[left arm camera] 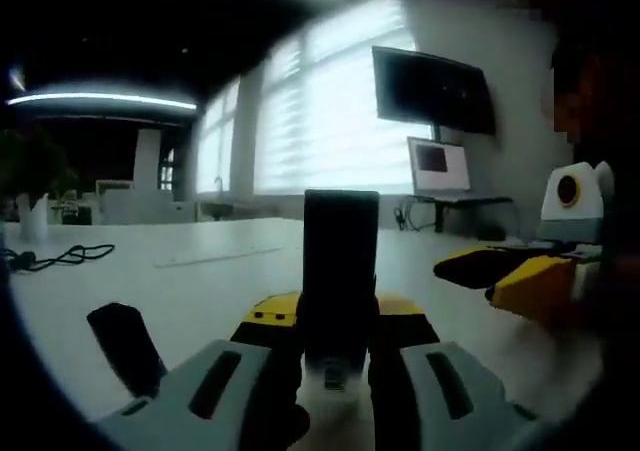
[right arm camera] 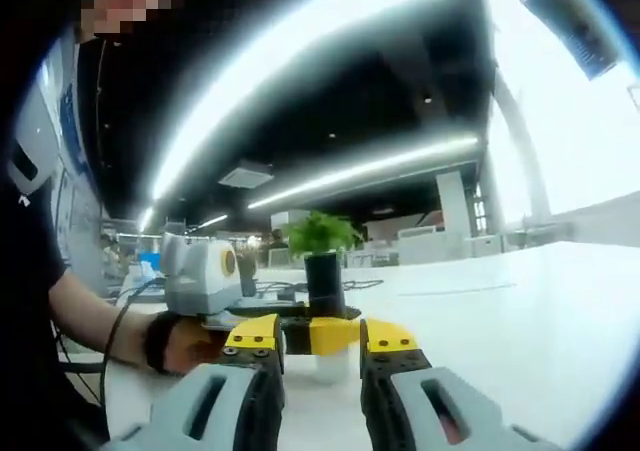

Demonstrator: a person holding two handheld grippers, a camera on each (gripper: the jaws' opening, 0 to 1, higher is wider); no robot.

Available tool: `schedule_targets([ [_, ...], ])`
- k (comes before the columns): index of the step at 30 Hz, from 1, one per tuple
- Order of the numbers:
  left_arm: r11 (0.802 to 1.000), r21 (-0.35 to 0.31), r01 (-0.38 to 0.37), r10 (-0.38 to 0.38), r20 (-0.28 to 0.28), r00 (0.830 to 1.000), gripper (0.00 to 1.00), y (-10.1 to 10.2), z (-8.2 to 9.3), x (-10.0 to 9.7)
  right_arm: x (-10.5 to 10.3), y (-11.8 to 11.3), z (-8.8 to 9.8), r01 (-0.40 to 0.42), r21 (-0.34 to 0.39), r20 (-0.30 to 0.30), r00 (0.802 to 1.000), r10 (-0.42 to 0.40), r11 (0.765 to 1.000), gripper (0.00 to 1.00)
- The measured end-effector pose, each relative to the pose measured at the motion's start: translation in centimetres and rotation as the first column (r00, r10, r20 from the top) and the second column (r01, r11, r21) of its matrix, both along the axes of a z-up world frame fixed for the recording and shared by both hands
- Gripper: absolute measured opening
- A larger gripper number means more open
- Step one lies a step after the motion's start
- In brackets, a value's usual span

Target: Pick up cosmetic bottle twist off cap place on table pick up cap screw tight cap place on table

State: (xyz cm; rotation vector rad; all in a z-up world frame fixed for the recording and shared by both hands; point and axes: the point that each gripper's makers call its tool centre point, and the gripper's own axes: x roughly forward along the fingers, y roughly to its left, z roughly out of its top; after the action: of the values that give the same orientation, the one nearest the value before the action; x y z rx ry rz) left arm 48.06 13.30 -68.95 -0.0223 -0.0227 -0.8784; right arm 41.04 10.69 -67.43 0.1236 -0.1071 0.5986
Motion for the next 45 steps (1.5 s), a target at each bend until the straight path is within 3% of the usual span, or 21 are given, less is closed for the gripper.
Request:
schedule_targets([
  [5, 1.0, -0.012, 0.025, -0.025, -0.002, 1.0, 0.15, 1.4, 0.6, -1.4, 0.0, 0.0, 0.0, 0.002, 0.002, 0.0, 1.0, -0.002, 1.0, 0.23],
  [7, 0.996, -0.072, 0.047, -0.05, -0.046, 0.998, 0.15, 1.6, 0.7, -1.9, 0.0, 0.0, 0.0, 0.0, 0.002, 0.0, 1.0, 0.0, 1.0, 0.23],
  [13, 0.998, -0.044, 0.046, -0.047, -0.028, 0.999, 0.14, 2.9, 0.5, -2.4, 0.0, 0.0, 0.0, 0.0, 0.005, -0.003, 1.0, 0.0, 1.0, 0.23],
  [20, 0.996, -0.004, 0.094, -0.094, 0.004, 0.996, 0.13, 3.3, 0.3, -4.4, 0.1, 0.1, -0.3, 0.007, -0.011, -0.015, 1.0, -0.007, 1.0, 0.23],
  [21, 0.994, 0.04, 0.097, -0.098, 0.006, 0.995, 0.13, 3.5, -0.4, -4.3, 0.1, 0.1, -0.1, 0.006, -0.005, -0.008, 1.0, -0.006, 1.0, 0.23],
  [24, 0.996, 0.02, 0.086, -0.086, -0.014, 0.996, 0.13, 3.6, -0.7, -4.4, 0.1, 0.0, -0.1, 0.008, -0.001, -0.009, 1.0, -0.008, 1.0, 0.23],
  [26, 0.998, 0.021, 0.065, -0.066, 0.018, 0.998, 0.13, 3.8, -0.3, -4.1, 0.1, -0.1, -0.1, 0.009, 0.003, -0.009, 1.0, -0.009, 1.0, 0.23],
  [28, 0.998, -0.012, 0.057, -0.057, 0.006, 0.998, 0.13, 4.0, 0.3, -4.0, 0.1, -0.1, -0.1, 0.011, 0.003, -0.011, 1.0, -0.011, 1.0, 0.23],
  [36, 0.998, -0.013, 0.064, -0.063, 0.051, 0.997, 0.13, 3.7, 0.9, -4.6, 0.2, -0.3, 0.0, 0.014, 0.017, -0.013, 1.0, -0.014, 1.0, 0.23],
  [45, 0.998, -0.028, 0.056, -0.055, 0.049, 0.997, 0.13, 3.9, 1.0, -4.7, 0.3, -0.5, 0.0, 0.024, 0.04, -0.029, 0.999, -0.022, 0.999, 0.23],
])
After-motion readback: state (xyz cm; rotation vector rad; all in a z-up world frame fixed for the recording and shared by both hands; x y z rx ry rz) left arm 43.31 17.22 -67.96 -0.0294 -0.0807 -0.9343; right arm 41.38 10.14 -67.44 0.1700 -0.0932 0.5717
